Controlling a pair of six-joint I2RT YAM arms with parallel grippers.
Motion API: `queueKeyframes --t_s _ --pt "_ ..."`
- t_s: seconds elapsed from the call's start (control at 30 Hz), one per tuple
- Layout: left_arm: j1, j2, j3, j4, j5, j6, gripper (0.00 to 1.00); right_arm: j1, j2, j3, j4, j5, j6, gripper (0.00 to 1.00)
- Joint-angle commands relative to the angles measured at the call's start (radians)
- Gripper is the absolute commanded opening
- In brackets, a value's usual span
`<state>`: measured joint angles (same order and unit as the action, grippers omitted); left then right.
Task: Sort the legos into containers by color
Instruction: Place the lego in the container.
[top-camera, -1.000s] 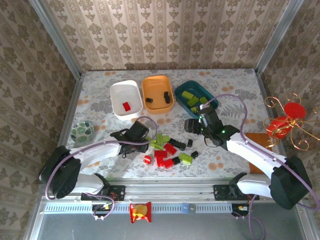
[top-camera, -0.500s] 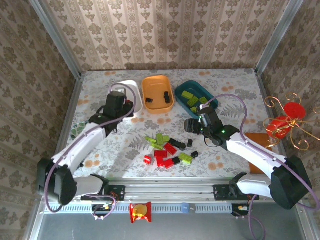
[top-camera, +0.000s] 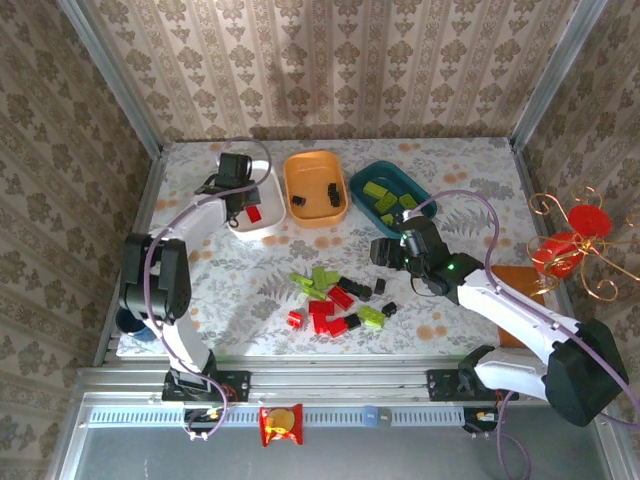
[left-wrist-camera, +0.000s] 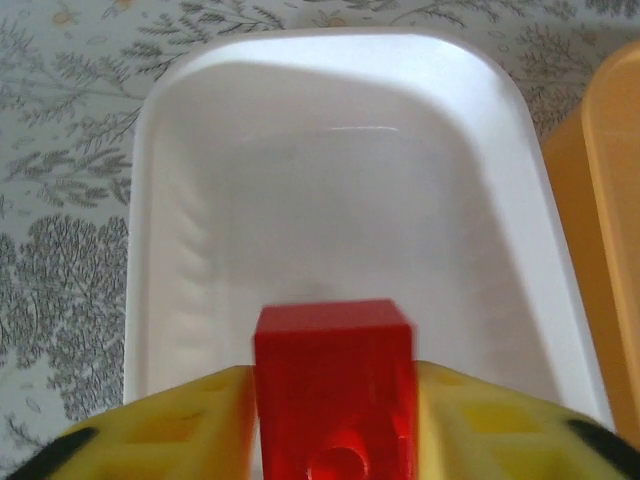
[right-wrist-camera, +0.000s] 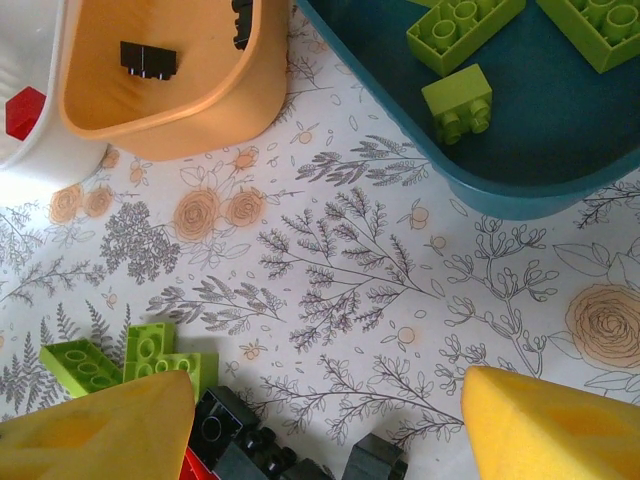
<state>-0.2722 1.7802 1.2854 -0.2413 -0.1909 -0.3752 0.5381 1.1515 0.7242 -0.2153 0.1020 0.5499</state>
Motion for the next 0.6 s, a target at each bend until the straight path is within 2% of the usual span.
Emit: queueKeyframes --t_s 0.0,0.07,0.2,0.33,0.5,0.57 --pt "0.010 0.003 0.043 -0.042 0.017 0.002 0.59 0.006 -0.031 -0.017 -0.027 0.031 0.012 0.73" --pt "0.010 -0.013 0.034 -0.039 0.030 -0.009 0.68 0.005 -0.035 -0.016 -0.027 0.031 0.012 0.73" --pt "-0.012 -0.096 -0.011 -0.031 0.054 -0.025 0.72 0.006 -0.041 -0.013 -0.030 0.033 0.012 0.73" --pt "-0.063 -0.242 -0.126 0.001 0.091 -0.046 0.79 0.006 -0.042 -0.017 -0.024 0.035 0.011 0.73" --pt "-0.175 -0.423 -0.306 0.020 0.147 -0.061 0.84 0.005 -0.026 -0.019 -0.008 0.034 0.012 0.73" --pt "-0.263 -0.496 -0.377 -0.009 0.136 -0.050 0.85 0.005 -0.018 -0.018 -0.004 0.033 0.012 0.73"
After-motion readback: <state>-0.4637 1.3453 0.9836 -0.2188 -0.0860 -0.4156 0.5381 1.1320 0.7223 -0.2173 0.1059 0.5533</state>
